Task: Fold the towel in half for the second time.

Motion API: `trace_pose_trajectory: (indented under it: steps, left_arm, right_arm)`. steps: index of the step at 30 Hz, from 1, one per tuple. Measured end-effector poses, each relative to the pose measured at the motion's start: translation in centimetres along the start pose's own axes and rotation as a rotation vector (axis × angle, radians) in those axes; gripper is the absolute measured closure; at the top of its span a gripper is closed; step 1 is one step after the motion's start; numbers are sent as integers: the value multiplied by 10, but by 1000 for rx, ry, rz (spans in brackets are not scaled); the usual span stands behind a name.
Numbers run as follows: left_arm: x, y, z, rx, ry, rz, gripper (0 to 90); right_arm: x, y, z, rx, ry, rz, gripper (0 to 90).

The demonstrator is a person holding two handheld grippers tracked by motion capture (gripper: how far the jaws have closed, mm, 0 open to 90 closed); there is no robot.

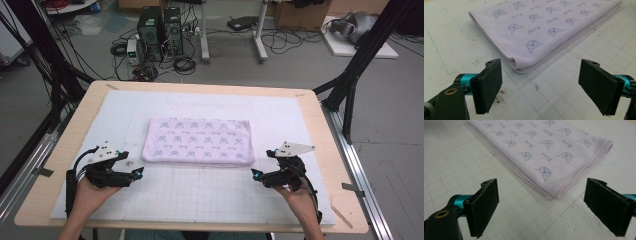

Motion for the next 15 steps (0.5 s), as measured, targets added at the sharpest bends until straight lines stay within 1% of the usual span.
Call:
trace_pose_trajectory:
  steps: [4, 9, 13, 15]
  left_arm:
    - [-4, -4, 2, 3, 10, 4, 196]
    - [-10, -9, 3, -3, 8, 8, 196]
    - [-15, -13, 5, -4, 12, 13, 196]
    - [-17, -15, 6, -7, 8, 12, 196]
  right_arm:
    - [-7, -6, -4, 1, 7, 16, 119]
    - [-17, -15, -8, 5, -14, 12, 119]
    - [-22, -19, -11, 8, -15, 22, 119]
    - [-22, -20, -12, 1, -18, 22, 119]
Point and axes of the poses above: each handheld gripper's, and its own axes: x roughly forward along the jaws, y roughly out of its top, z roughly to its right, the point moved 7 cm from there along x, roughly forward along the jaws, and after that the axes turned 5 degrees about -z, right-handed, at the moved point
